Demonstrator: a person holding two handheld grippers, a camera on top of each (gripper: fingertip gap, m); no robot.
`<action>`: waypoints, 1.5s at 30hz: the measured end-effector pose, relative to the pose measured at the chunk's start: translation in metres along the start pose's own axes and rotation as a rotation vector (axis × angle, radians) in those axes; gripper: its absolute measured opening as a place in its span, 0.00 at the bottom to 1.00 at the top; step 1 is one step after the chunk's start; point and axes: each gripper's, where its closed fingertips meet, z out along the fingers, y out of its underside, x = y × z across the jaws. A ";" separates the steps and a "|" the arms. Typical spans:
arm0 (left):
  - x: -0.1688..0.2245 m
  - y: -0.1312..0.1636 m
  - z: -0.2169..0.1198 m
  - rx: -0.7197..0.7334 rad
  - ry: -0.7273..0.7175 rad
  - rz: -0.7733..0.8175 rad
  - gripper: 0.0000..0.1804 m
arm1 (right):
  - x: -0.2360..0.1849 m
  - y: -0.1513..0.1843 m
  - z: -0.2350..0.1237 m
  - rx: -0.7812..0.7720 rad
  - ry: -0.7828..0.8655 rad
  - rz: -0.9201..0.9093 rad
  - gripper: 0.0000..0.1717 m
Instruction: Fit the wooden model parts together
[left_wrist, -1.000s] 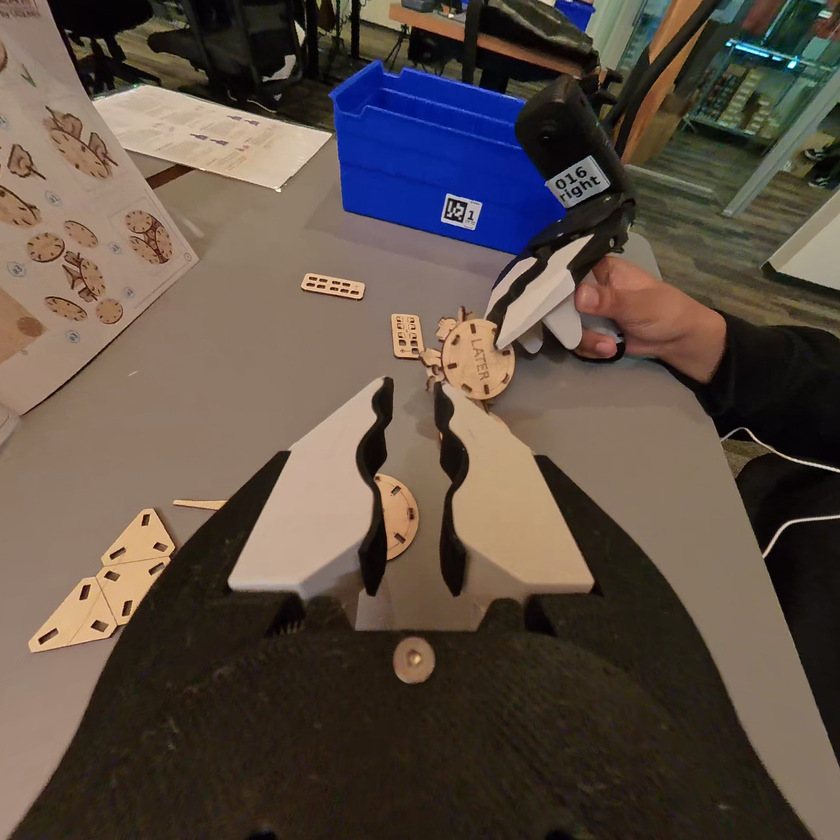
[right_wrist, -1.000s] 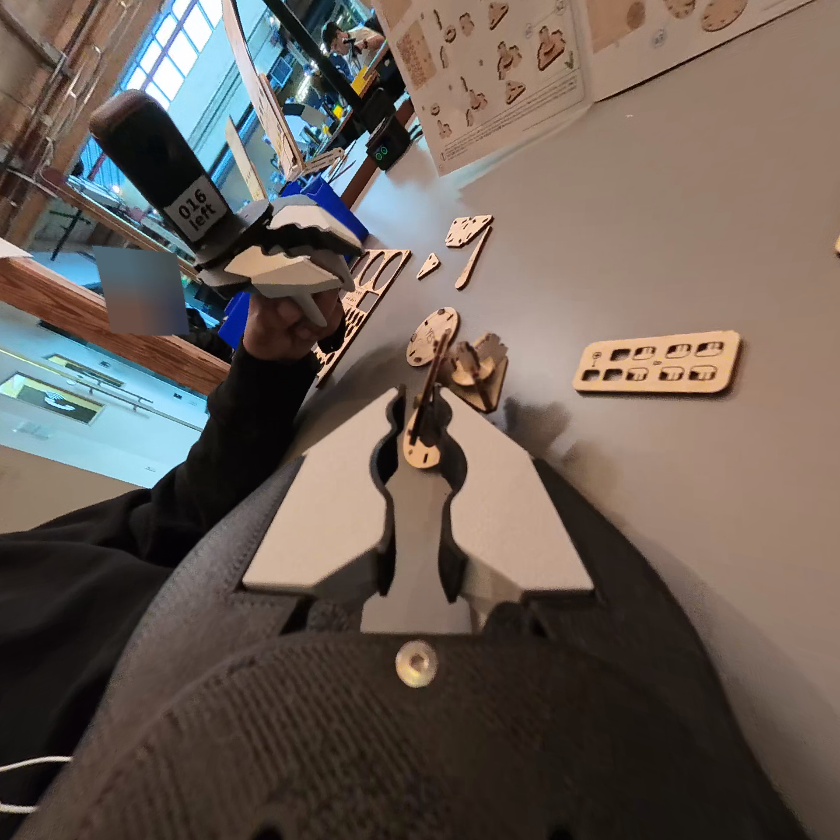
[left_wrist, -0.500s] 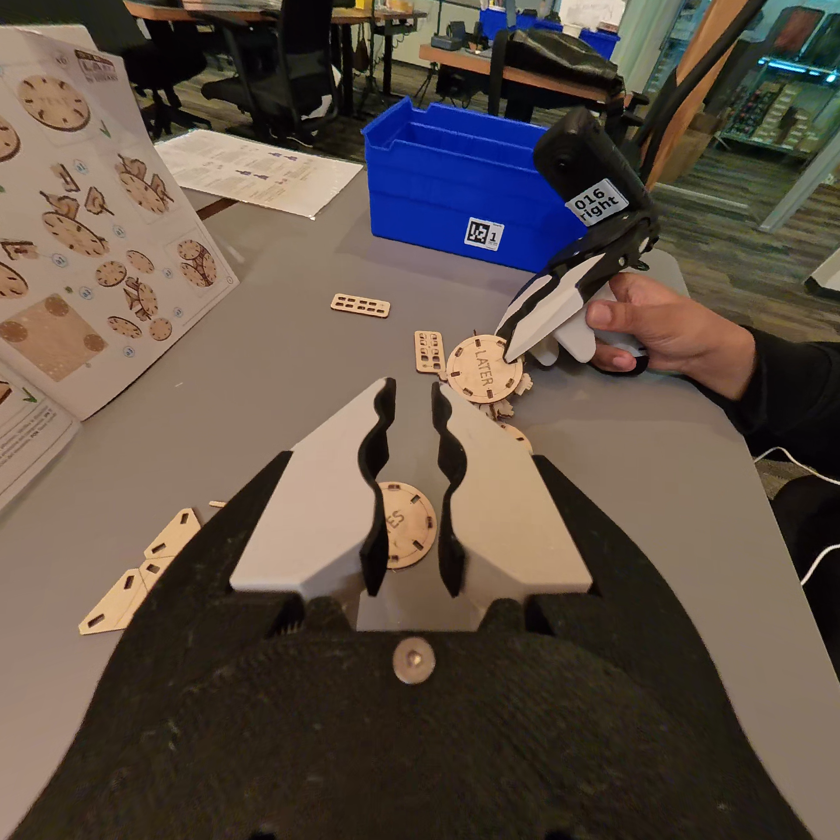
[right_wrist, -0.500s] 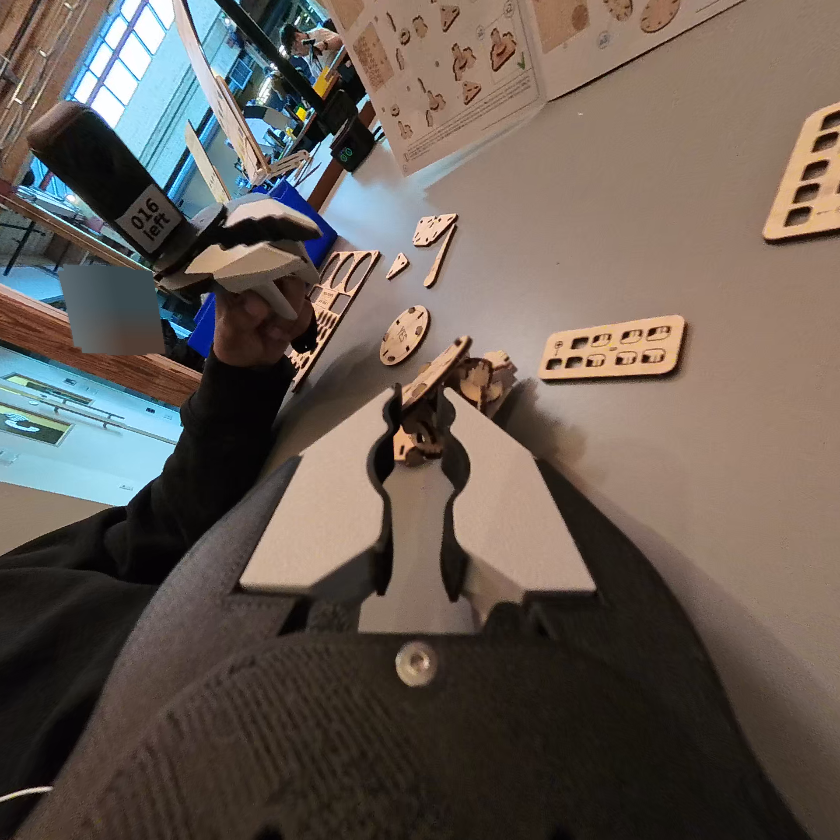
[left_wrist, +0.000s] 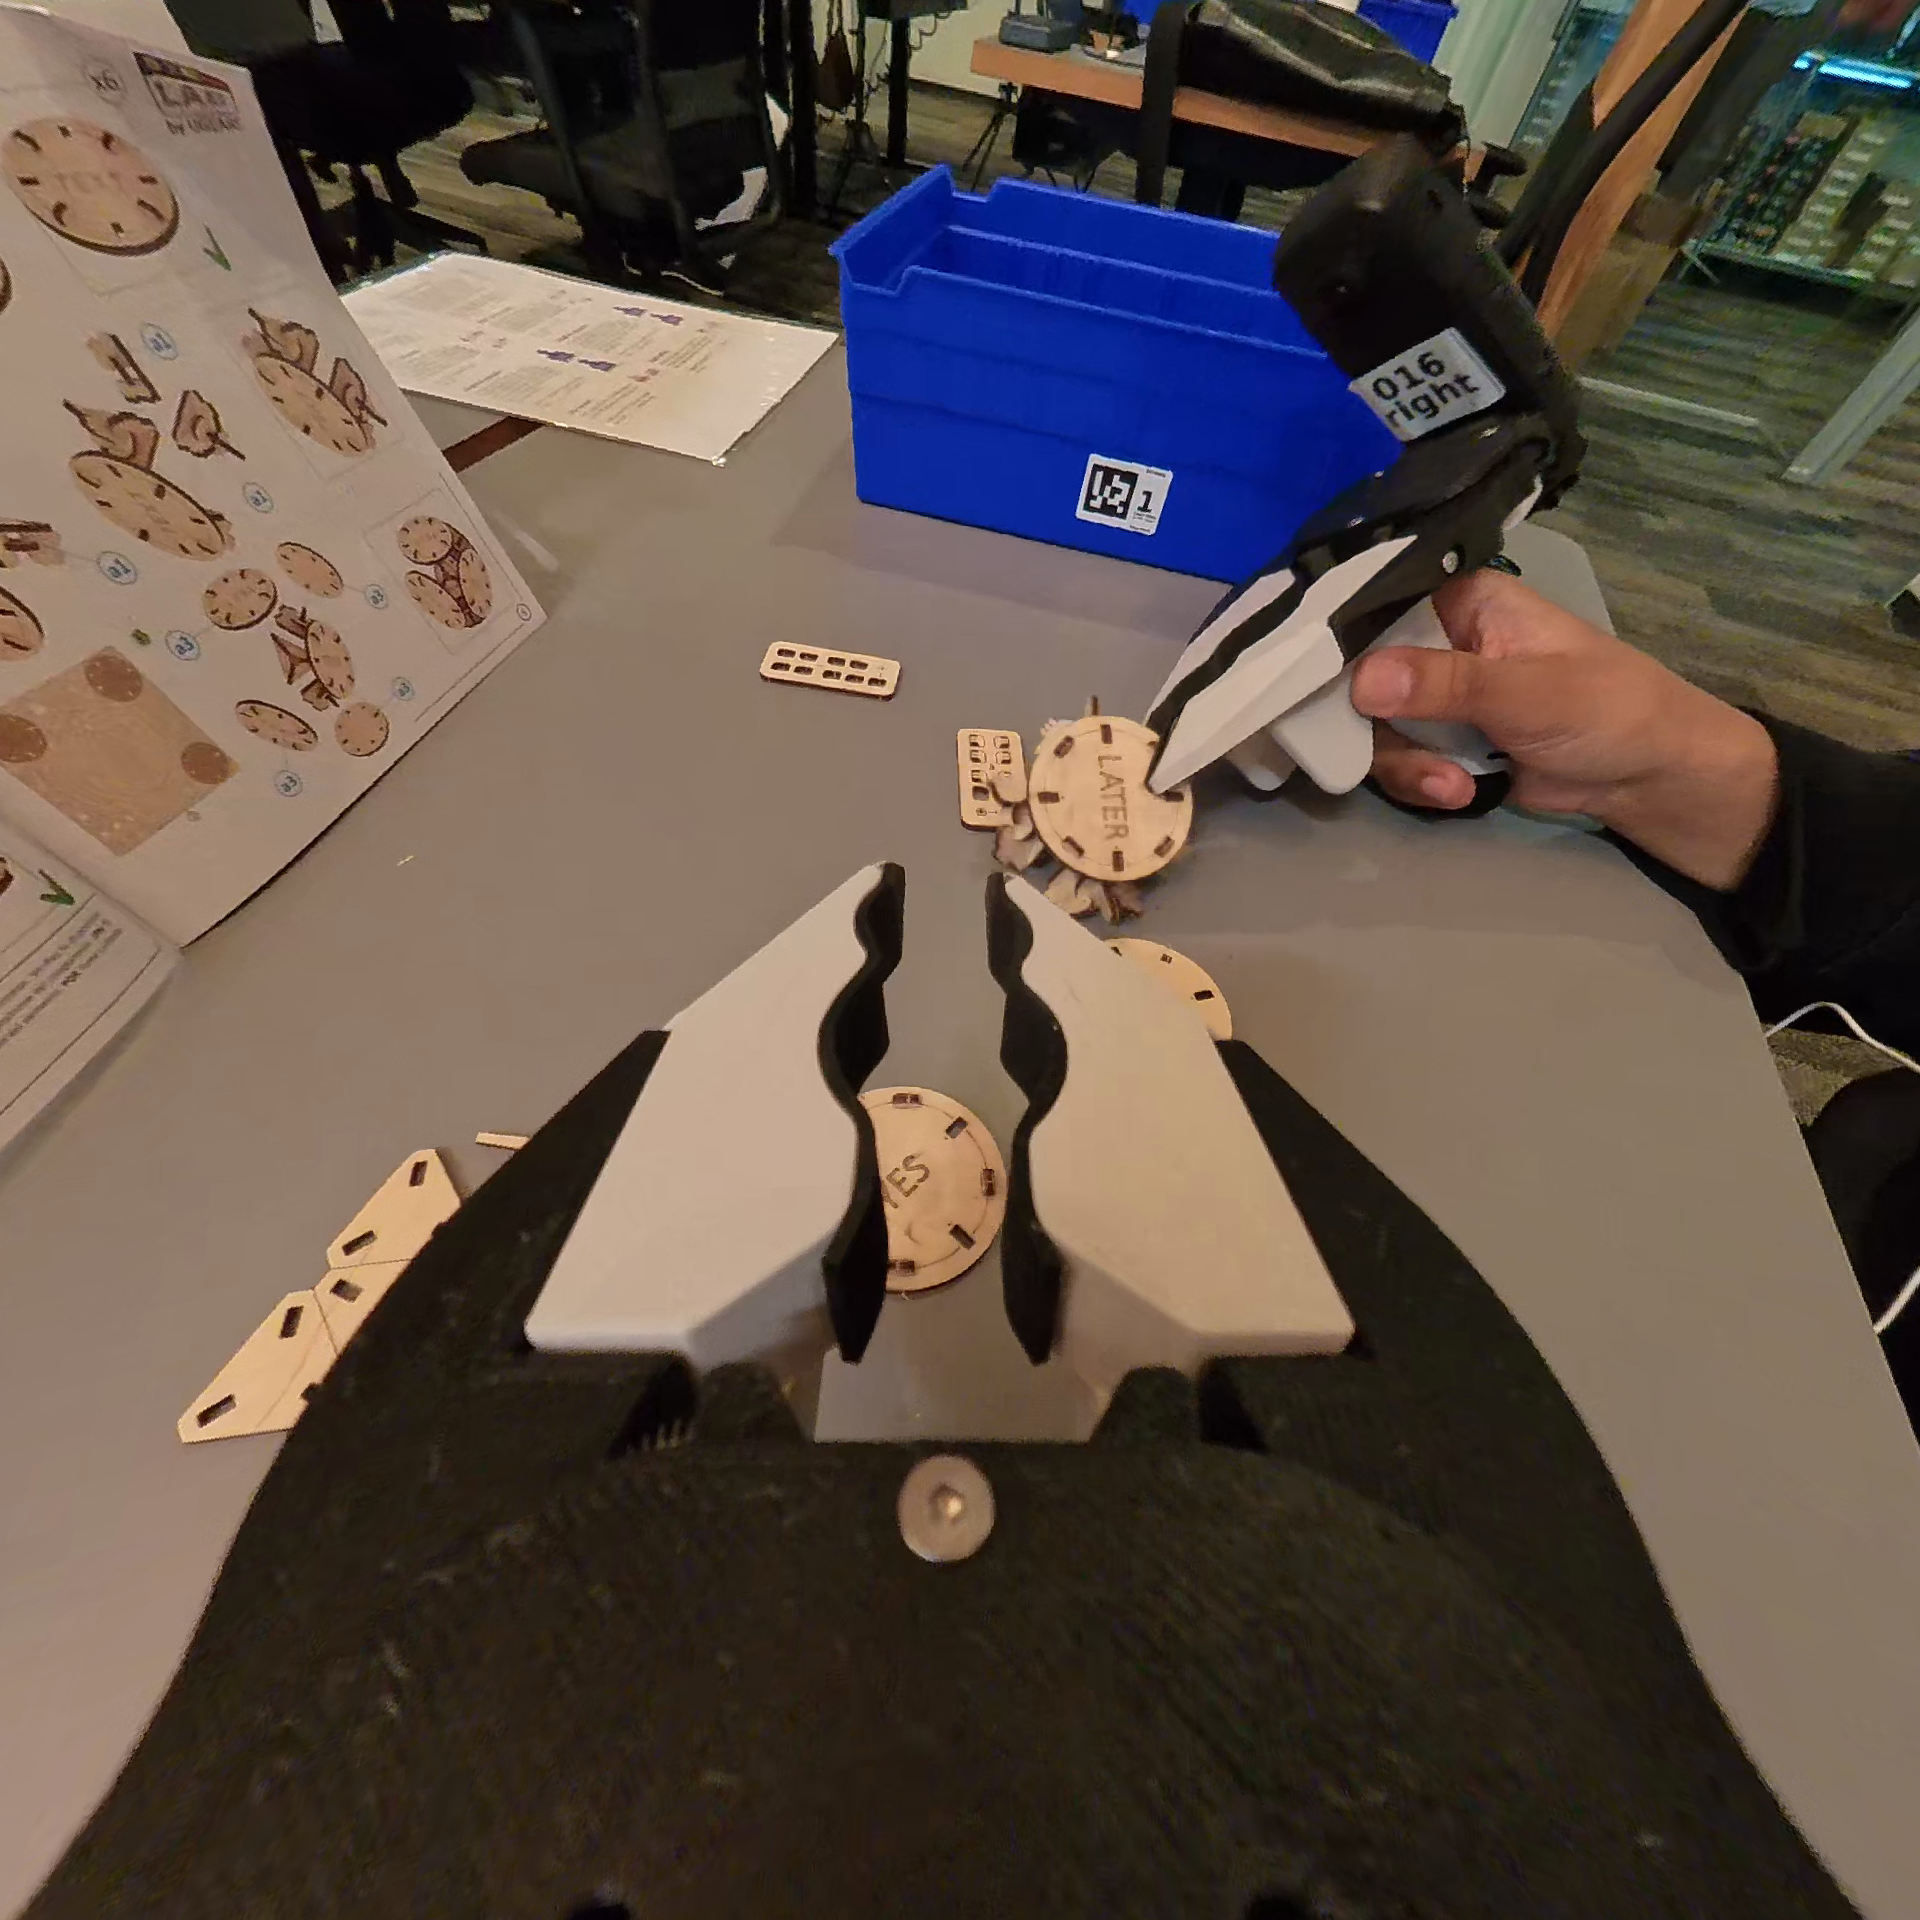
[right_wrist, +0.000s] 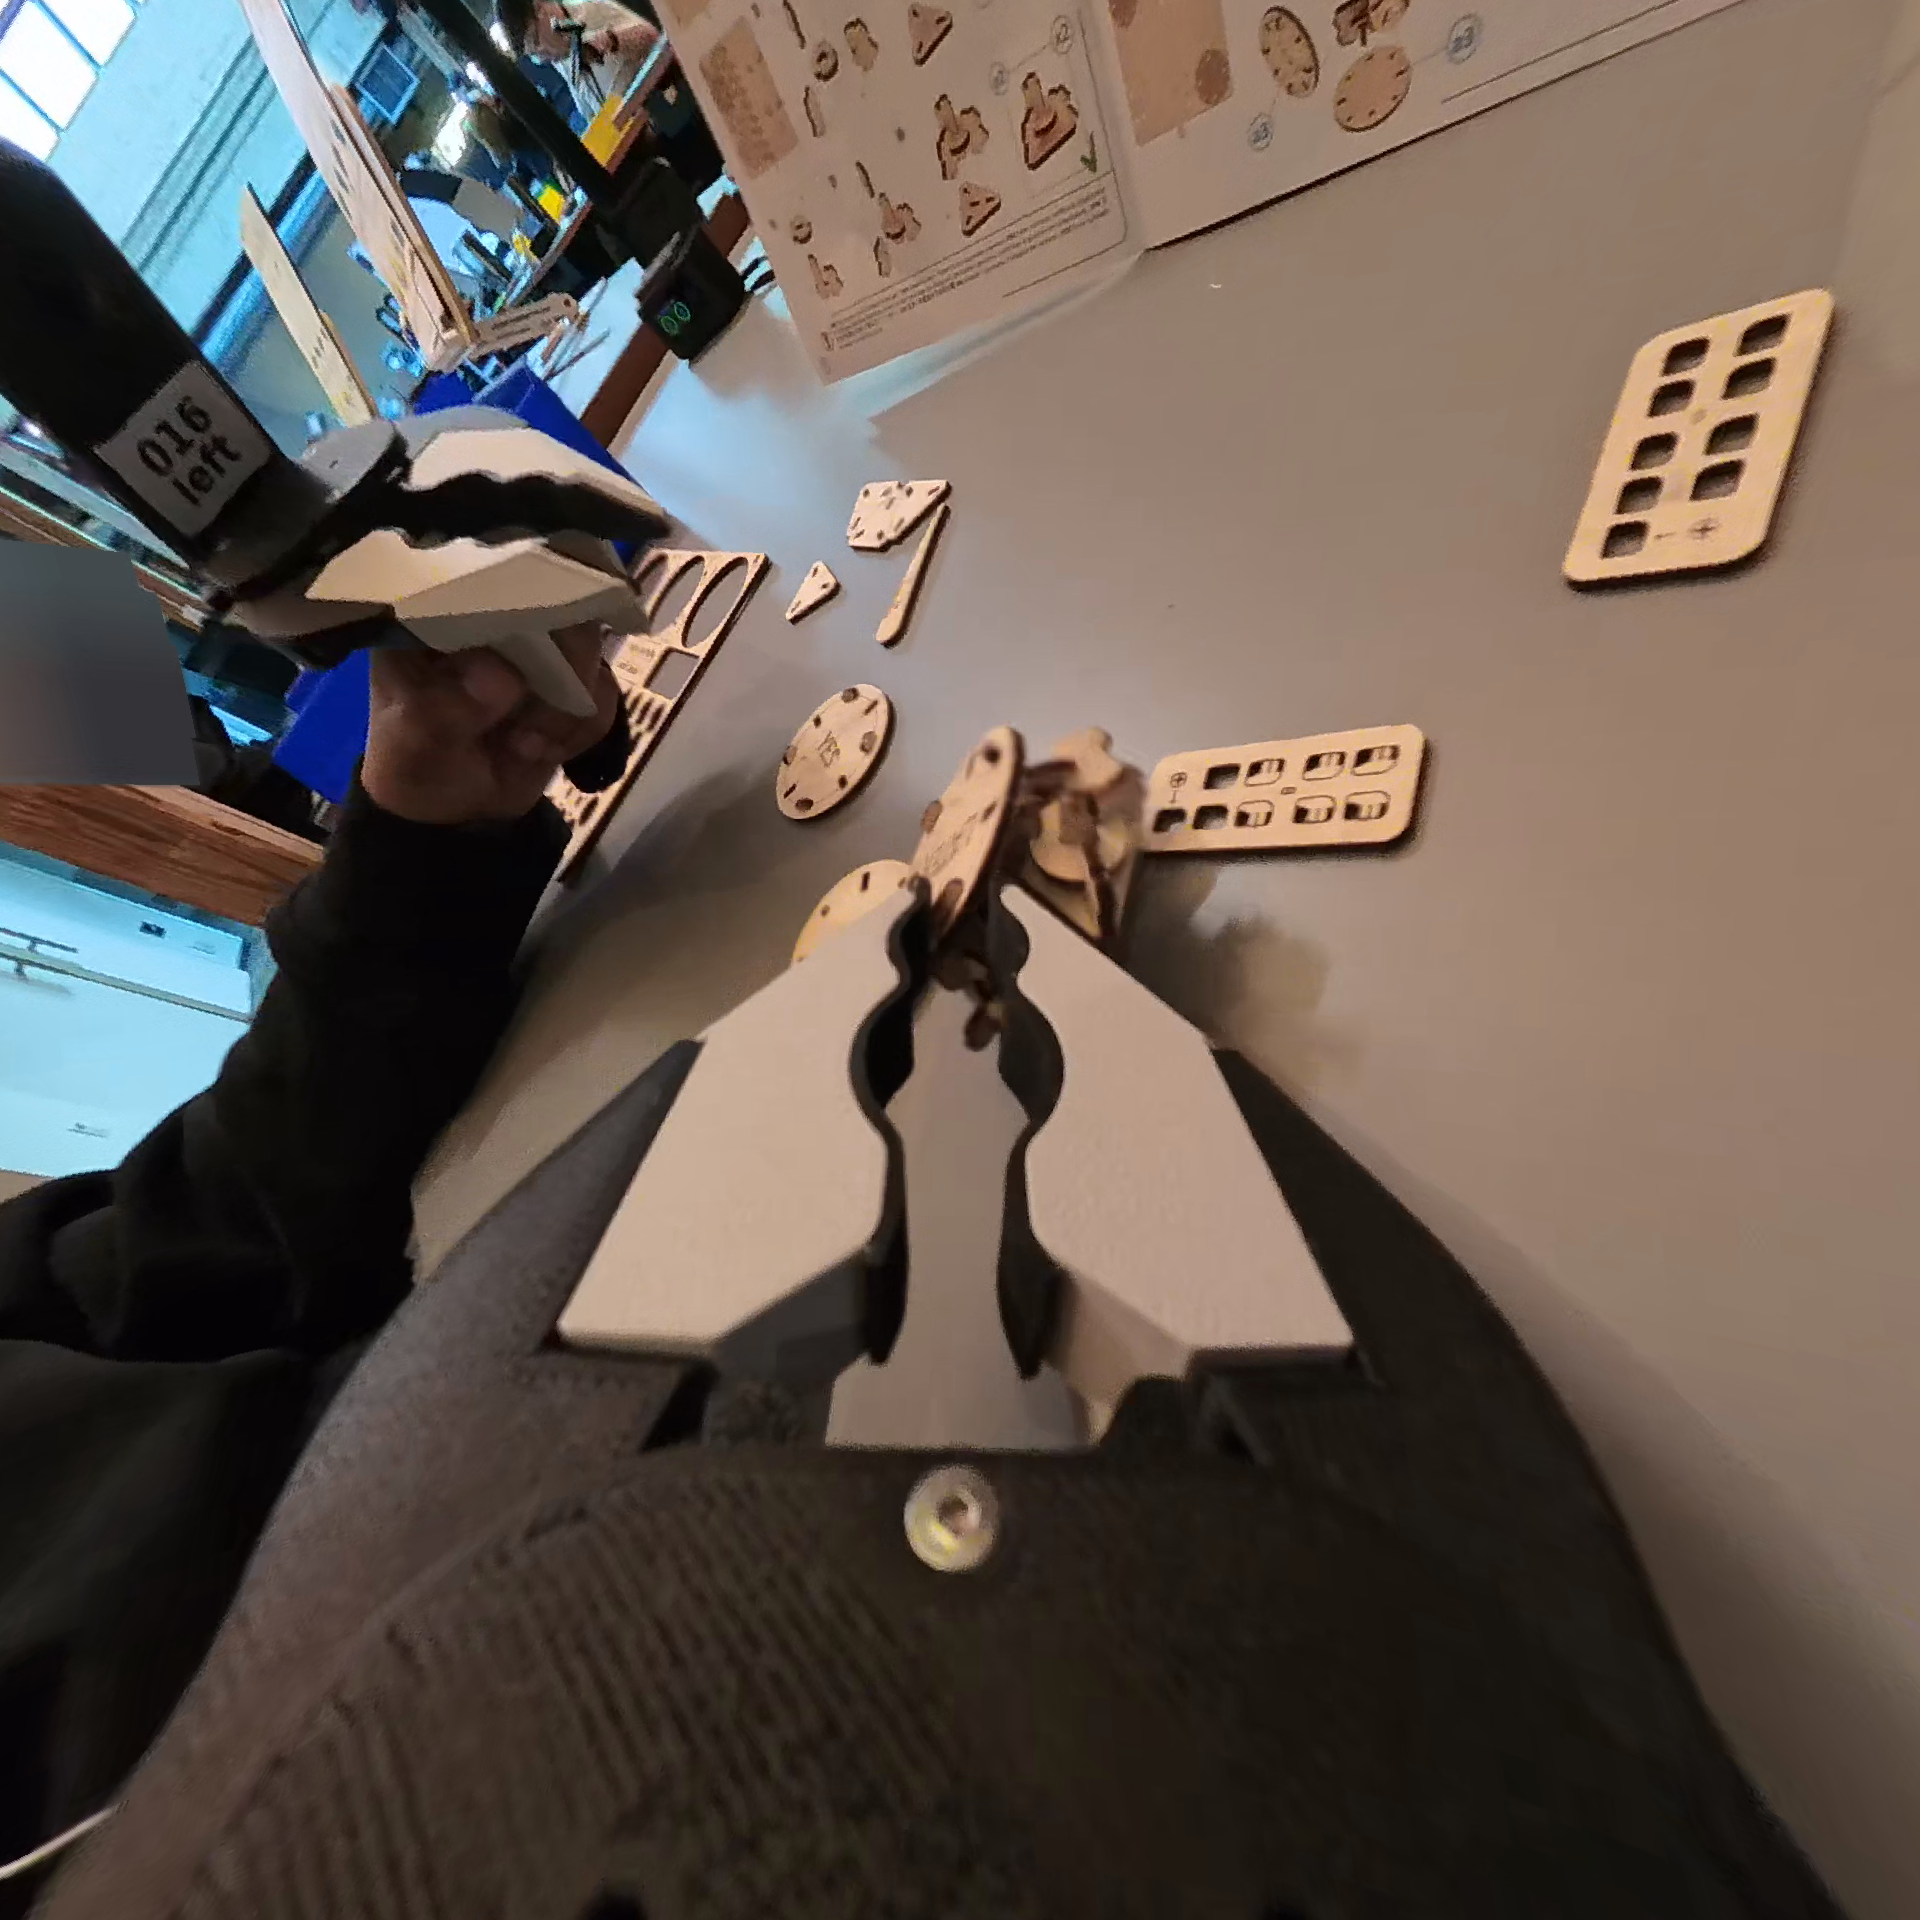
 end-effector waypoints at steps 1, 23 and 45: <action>0.001 0.001 0.001 -0.004 0.002 0.001 0.07 | 0.000 0.001 0.000 -0.004 0.007 -0.005 0.04; 0.017 0.010 0.024 -0.071 -0.055 0.079 0.22 | 0.010 -0.002 -0.005 -0.003 0.125 -0.110 0.11; -0.089 0.029 -0.019 -0.262 -0.734 0.126 0.21 | -0.050 -0.093 -0.009 0.181 0.646 -1.158 0.16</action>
